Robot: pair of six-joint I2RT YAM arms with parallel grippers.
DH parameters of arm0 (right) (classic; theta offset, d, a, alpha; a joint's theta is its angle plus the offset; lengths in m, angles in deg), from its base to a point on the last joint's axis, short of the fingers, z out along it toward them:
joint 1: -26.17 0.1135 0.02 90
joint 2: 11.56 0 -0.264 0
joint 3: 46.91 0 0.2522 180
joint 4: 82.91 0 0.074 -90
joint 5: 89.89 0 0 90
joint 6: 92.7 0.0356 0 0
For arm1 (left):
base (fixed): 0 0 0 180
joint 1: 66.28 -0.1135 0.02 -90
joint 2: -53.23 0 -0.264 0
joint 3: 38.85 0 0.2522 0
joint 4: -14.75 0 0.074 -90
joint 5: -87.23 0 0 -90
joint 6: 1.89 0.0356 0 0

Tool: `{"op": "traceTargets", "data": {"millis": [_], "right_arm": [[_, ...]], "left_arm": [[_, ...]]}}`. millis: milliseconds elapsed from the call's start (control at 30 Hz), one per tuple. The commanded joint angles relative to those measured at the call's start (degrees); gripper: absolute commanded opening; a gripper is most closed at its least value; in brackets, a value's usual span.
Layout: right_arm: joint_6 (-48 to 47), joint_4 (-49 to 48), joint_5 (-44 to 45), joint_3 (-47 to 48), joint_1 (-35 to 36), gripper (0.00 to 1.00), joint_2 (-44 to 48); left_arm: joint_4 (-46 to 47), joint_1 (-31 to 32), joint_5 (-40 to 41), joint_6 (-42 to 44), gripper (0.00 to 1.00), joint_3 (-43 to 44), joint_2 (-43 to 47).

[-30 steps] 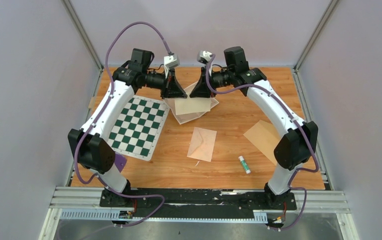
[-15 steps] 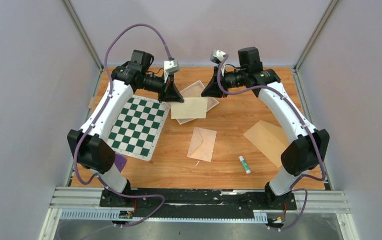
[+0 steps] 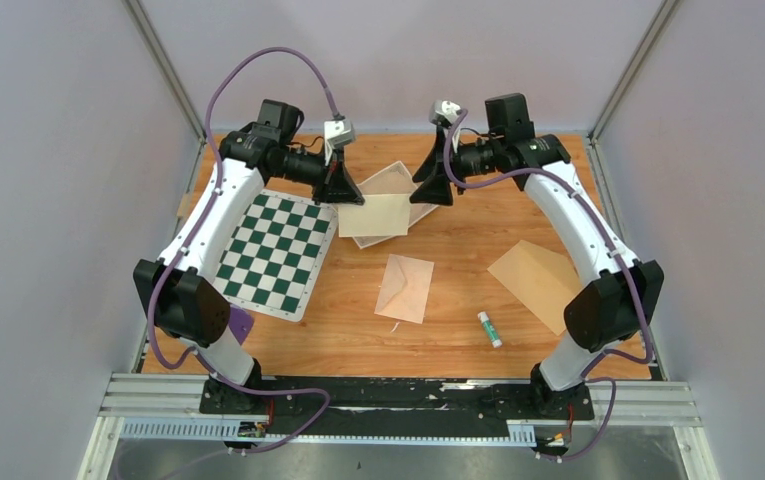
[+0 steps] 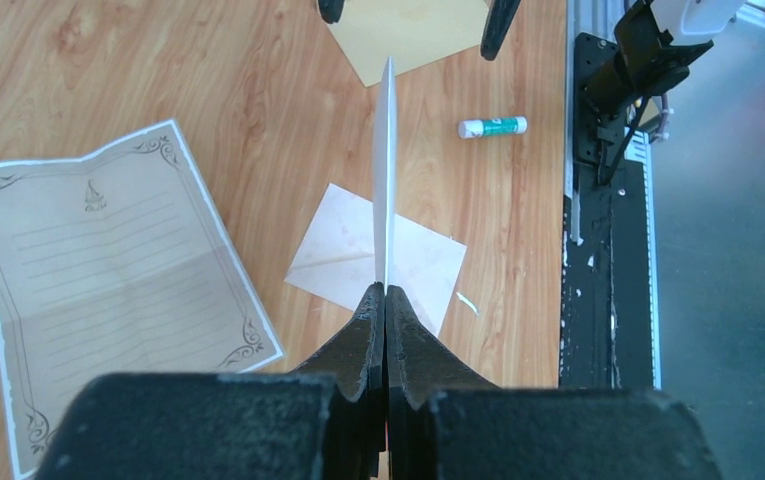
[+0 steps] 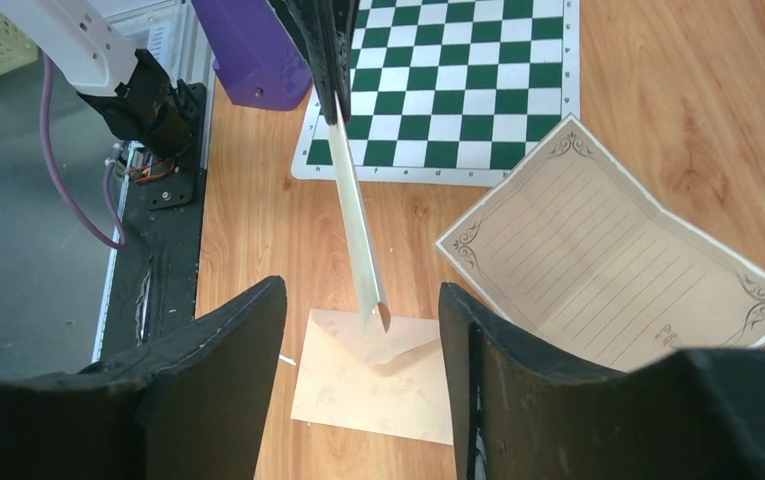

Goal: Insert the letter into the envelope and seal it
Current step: Fold the letter.

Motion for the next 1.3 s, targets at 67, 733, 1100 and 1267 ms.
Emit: {"op": "traceTargets", "data": {"millis": [67, 733, 1100, 1267], "right_arm": [[-3.51, -0.27, -3.00, 4.54, 1.77, 0.59, 0.04], [-7.14, 3.92, -0.31, 1.90, 1.94, 0.11, -0.85], [-10.75, 6.86, 2.02, 1.19, -0.44, 0.15, 0.64], [-14.16, 9.50, 2.43, 2.93, -0.94, 0.20, 1.79]], "left_arm": [[-0.43, -0.09, -3.09, 0.60, 0.00, 2.55, 1.13], [-0.14, -0.21, -1.40, -0.46, 0.00, 2.37, 1.73], [-1.90, -0.16, -0.25, 0.77, 0.00, 3.53, 0.21], [-1.99, -0.16, 0.39, 1.07, 0.00, 3.30, 0.10]]}}
